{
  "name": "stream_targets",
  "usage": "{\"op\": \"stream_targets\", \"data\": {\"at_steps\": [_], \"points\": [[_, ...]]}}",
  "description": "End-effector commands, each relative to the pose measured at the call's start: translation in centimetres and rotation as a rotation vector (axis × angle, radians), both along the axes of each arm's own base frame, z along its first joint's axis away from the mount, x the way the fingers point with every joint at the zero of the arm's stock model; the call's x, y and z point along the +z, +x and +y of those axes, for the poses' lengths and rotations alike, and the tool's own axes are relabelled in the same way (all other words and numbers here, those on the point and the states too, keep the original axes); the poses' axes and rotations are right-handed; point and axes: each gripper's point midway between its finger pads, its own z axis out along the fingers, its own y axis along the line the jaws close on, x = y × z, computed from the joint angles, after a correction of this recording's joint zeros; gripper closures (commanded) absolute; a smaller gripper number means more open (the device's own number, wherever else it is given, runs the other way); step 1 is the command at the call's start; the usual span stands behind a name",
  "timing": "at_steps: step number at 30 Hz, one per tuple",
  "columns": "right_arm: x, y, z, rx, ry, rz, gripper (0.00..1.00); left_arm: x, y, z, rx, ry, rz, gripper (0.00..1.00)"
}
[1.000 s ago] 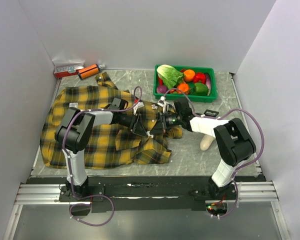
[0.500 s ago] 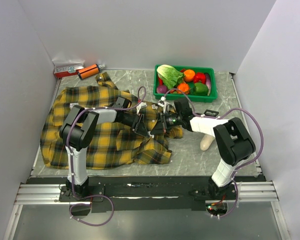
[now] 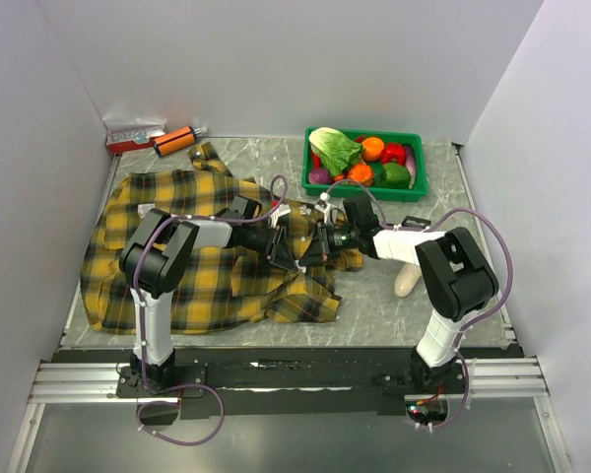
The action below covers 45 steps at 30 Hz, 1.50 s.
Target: Remove the brooch from the garment
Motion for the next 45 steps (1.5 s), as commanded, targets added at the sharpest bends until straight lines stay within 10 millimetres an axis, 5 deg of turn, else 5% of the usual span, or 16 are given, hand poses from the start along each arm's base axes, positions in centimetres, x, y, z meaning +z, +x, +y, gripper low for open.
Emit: {"op": "stream_targets", "data": {"at_steps": [1,12,15,19,25,35,39,45], "points": [[3.3,-1.2,2.5,0.086,0.135,0.013,1.00,-0.7,1.5,-2.2,0.087,0.056,-0.112,0.76],[4.8,-1.6,3.4,0.148,0.161,-0.006,1.00,-1.4,2.8,-1.7,0.170,0.166,-0.151,0.93],[4.6,-1.8,3.0,0.159,0.094,-0.040,1.00,0.0,3.3,-1.2,0.184,0.146,-0.149,0.87],[4.4,-2.0,1.6,0.173,0.059,-0.090,1.00,3.3,2.5,0.9,0.130,0.034,-0.199,0.59],[4.7,-1.6,0.5,0.192,0.024,-0.159,1.00,5.8,0.0,2.9,-0.027,0.020,-0.370,0.44],[5.6,0.7,0.0,0.171,-0.068,-0.327,1.00,5.1,0.6,2.9,-0.001,0.047,-0.360,0.43],[6.3,2.0,-0.4,0.110,-0.111,-0.447,1.00,4.2,2.0,4.4,0.087,0.096,-0.338,0.43],[6.1,3.0,2.0,-0.019,-0.143,-0.569,1.00,2.8,2.7,6.1,0.144,0.097,-0.194,0.44]]}}
